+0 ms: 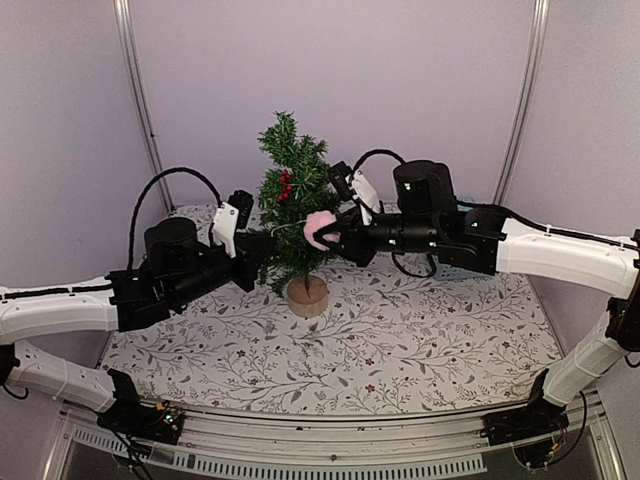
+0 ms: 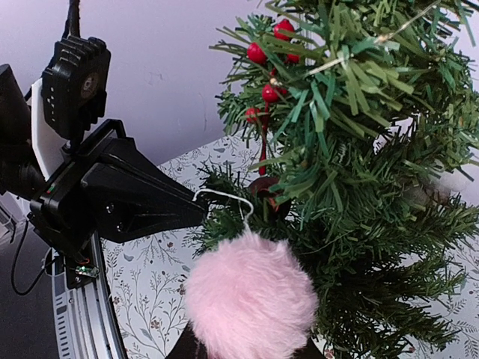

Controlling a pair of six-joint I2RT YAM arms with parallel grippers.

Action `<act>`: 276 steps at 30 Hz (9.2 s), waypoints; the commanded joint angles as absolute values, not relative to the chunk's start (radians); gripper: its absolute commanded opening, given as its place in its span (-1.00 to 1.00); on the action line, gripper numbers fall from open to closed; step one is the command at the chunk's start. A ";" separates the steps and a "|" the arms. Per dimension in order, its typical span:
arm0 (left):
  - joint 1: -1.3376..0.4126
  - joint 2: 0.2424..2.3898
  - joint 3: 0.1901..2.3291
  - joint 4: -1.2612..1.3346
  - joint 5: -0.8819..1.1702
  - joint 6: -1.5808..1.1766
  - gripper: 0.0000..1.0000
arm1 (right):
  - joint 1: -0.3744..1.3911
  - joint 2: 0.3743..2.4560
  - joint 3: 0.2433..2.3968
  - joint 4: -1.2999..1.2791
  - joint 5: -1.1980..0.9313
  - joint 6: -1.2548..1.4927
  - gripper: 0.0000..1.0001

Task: Decorate the small christmas tree

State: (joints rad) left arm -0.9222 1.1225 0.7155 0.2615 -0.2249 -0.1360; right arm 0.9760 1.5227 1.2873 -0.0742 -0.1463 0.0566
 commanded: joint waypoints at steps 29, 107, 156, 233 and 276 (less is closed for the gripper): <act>-1.017 1.267 0.997 0.002 0.003 -0.002 -1.00 | 0.995 1.527 1.292 -0.105 -0.098 0.012 -1.00; -0.730 1.310 1.188 -0.208 0.271 -0.293 -1.00 | 0.995 1.526 1.278 -0.103 -0.085 0.011 -1.00; -0.809 1.174 1.075 -0.426 0.184 -0.144 -1.00 | 0.995 1.511 1.256 -0.114 -0.046 0.011 -1.00; -0.874 1.430 1.383 -0.400 -0.031 -0.474 -1.00 | 0.995 1.494 1.207 -0.051 -0.054 0.011 -1.00; -0.861 1.333 1.217 -0.300 -0.150 -0.454 -1.00 | 0.995 1.472 1.162 -0.070 -0.035 0.011 -1.00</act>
State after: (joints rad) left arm -0.8783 1.3521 1.2327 -0.3088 -0.0971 -0.4641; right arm 0.9905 1.5063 1.1828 -0.0532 -0.0597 0.0181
